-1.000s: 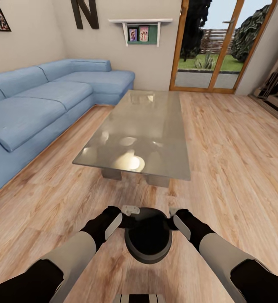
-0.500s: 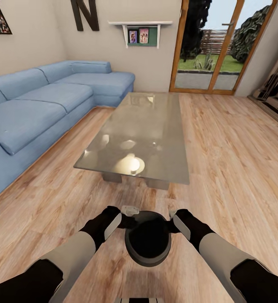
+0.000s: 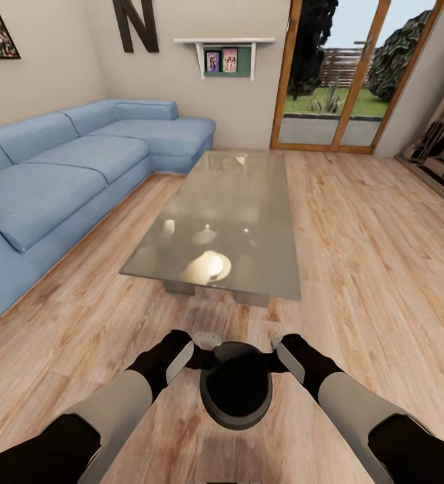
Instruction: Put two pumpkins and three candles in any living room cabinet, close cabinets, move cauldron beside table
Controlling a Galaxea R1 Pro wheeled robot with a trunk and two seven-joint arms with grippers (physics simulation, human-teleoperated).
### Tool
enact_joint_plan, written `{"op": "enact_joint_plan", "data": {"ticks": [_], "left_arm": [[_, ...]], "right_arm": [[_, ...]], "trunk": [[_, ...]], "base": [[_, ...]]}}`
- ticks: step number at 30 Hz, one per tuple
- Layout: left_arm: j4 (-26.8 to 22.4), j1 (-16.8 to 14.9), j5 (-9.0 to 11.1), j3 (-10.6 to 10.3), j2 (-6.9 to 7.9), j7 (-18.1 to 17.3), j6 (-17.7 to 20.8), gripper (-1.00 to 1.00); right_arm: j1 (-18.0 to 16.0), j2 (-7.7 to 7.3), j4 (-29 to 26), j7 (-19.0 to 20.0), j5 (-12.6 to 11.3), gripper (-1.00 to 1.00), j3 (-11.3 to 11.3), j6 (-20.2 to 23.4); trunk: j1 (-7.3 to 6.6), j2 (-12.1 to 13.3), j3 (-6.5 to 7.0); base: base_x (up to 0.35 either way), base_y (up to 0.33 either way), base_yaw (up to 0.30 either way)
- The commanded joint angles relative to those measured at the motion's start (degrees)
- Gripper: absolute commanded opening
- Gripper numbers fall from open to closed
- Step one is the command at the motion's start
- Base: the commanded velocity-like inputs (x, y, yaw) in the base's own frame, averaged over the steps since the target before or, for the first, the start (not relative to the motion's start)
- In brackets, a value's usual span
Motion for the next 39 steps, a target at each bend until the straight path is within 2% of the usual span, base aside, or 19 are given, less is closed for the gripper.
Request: {"op": "enact_joint_plan", "data": {"ticks": [1,8,19,26,31,37,39], "left_arm": [[-0.06,-0.04,0.46,-0.36,0.04,0.29,0.50,1.00],[0.51,-0.04,0.42,-0.31,0.08,0.36,2.01,1.00],[3.08,-0.04,0.50,-0.27,0.16,0.26,2.20,1.00],[3.63,-0.04,0.47,-0.20,0.24,0.23,2.28,1.00],[3.64,-0.04,0.50,0.80,0.90,0.22,2.29,1.00],[3.64,-0.04,0.46,3.36,1.90,0.23,2.29,1.00],[3.66,-0.04,0.43,4.58,2.66,0.27,2.27,1.00]], "right_arm": [[-0.04,-0.04,-0.07,-0.47,-0.61,1.00,0.43,0.15],[-0.04,0.04,0.01,-0.48,-0.61,1.00,0.56,0.16],[-0.04,0.04,0.08,-0.23,-0.61,1.00,0.66,1.31],[-0.04,-0.03,0.11,-0.40,-0.53,1.00,0.69,1.28],[-0.04,-0.13,0.12,-0.32,-0.46,1.00,0.76,1.17],[-0.03,-0.21,0.91,-0.07,-0.32,1.00,0.78,1.13],[0.02,-0.22,1.17,0.08,-0.27,1.00,0.87,1.13]], "trunk": [[-0.23,0.40,0.14],[-1.77,3.21,1.40],[-4.19,7.62,3.42],[-5.72,10.42,5.18],[-6.82,12.43,6.52],[-8.14,14.84,8.14],[-8.58,15.64,8.68]], "base": [[0.000,0.000,0.000],[0.000,0.000,0.000],[0.000,0.000,0.000],[0.000,0.000,0.000],[0.000,0.000,0.000],[0.000,0.000,0.000],[0.000,0.000,0.000]]}}
